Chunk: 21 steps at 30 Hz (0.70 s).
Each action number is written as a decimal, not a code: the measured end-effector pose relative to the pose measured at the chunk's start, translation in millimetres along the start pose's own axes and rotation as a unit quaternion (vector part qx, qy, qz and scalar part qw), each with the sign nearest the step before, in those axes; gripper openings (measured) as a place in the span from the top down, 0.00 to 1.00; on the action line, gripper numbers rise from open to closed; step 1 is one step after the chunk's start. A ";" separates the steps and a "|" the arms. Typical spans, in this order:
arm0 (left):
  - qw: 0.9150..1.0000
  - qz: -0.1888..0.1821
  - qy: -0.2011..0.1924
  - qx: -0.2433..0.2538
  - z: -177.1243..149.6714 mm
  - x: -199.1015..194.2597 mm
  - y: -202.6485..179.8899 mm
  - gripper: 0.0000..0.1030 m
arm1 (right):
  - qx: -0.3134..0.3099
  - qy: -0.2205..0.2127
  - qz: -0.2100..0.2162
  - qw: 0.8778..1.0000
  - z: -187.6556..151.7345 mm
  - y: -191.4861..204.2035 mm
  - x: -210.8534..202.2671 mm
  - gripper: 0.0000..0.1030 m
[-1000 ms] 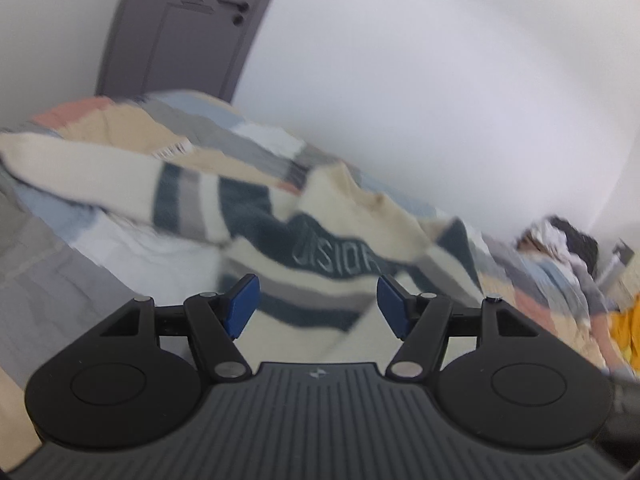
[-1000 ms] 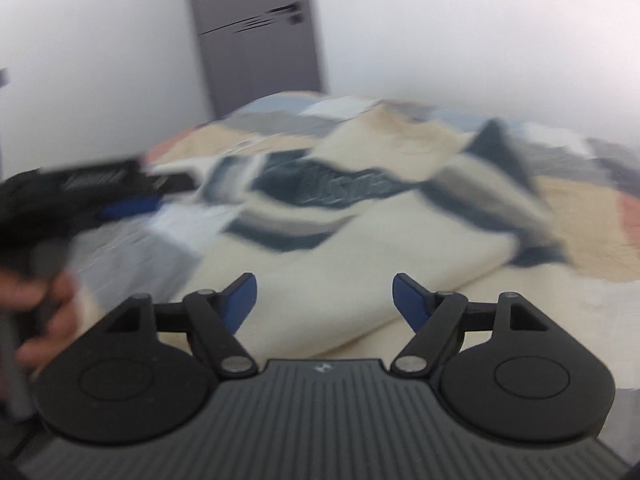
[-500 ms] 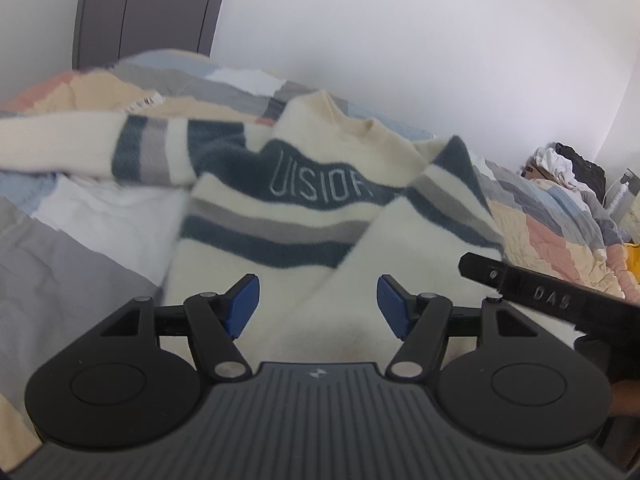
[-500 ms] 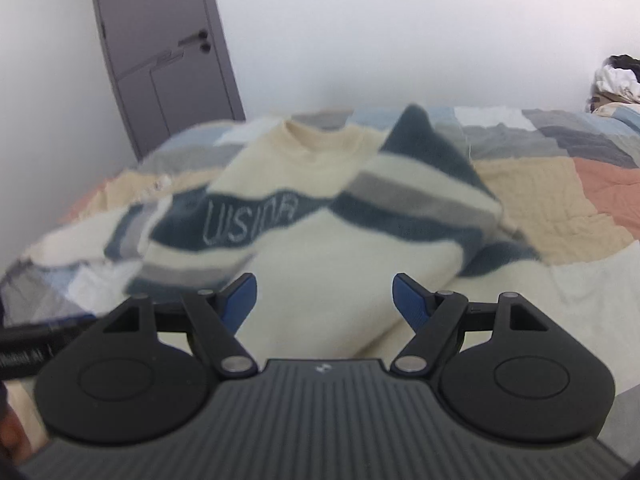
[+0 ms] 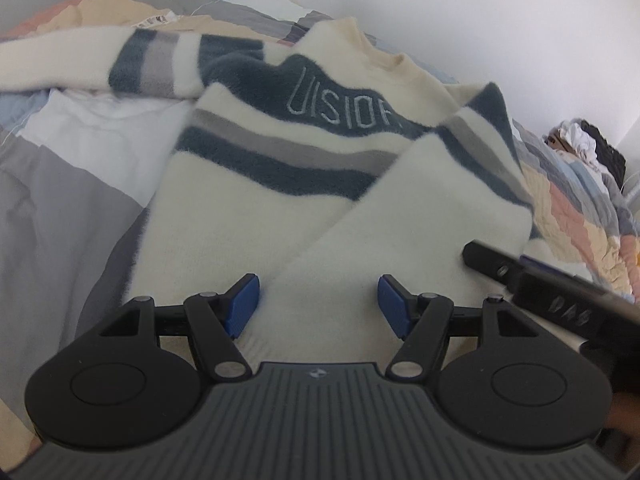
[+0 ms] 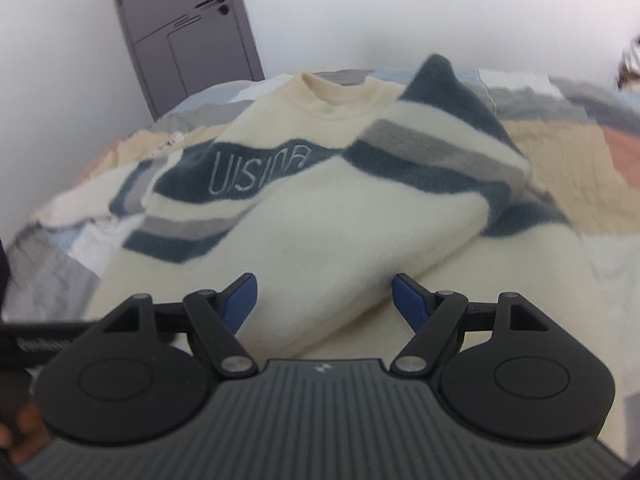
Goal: Fold large clothes
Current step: 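Move the left gripper to the sweater side edge and grasp it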
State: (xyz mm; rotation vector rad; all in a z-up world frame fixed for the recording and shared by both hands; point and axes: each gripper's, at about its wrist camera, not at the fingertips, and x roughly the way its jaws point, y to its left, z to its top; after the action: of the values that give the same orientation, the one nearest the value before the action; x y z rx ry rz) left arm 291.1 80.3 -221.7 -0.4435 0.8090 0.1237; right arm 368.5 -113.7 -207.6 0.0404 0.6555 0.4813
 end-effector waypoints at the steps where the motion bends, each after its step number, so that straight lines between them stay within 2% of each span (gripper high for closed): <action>1: 1.000 -0.005 -0.002 -0.017 1.3 -1.8 3.5 0.31 | -0.005 0.004 0.001 1.000 -1.6 0.5 3.0 0.26; 3: 0.997 -0.031 -0.005 -0.065 5.1 -6.4 14.1 0.31 | -0.006 0.015 0.003 1.000 -4.1 -1.0 8.2 0.30; 6: 0.990 -0.056 -0.016 -0.126 11.4 -15.0 31.7 0.31 | -0.003 0.028 0.010 1.000 -7.6 -2.6 12.7 0.41; 8: 0.989 -0.039 -0.040 -0.137 17.7 -23.6 40.0 0.31 | -0.006 0.032 0.015 0.999 -8.1 -1.0 12.8 0.51; 10: 0.987 -0.025 -0.063 -0.144 27.0 -29.0 49.8 0.31 | -0.014 0.031 0.019 0.999 -8.0 2.1 11.4 0.56; 13: 0.981 -0.013 -0.080 -0.179 53.7 -27.6 74.9 0.31 | -0.024 0.027 0.016 0.999 -8.0 5.1 8.5 0.58; 17: 0.965 0.028 -0.103 -0.238 95.8 -18.8 118.3 0.31 | -0.020 0.027 0.018 0.999 -8.1 3.6 7.0 0.58; 19: 0.953 0.034 -0.108 -0.282 110.0 -13.5 143.4 0.31 | -0.015 0.028 0.019 0.999 -8.2 2.2 7.2 0.58; 20: 0.942 0.022 -0.120 -0.313 113.4 -11.4 159.7 0.31 | -0.015 0.028 0.020 0.999 -8.2 2.0 7.1 0.58; 21: 0.921 -0.015 -0.137 -0.365 112.5 -6.7 179.7 0.31 | -0.015 0.028 0.019 0.999 -8.3 2.2 7.0 0.58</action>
State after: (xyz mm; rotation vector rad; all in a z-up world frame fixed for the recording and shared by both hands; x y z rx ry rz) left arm 313.0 291.0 -209.2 -1.1167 0.4548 0.4563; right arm 367.4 -109.6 -217.8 0.0104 0.7031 0.5312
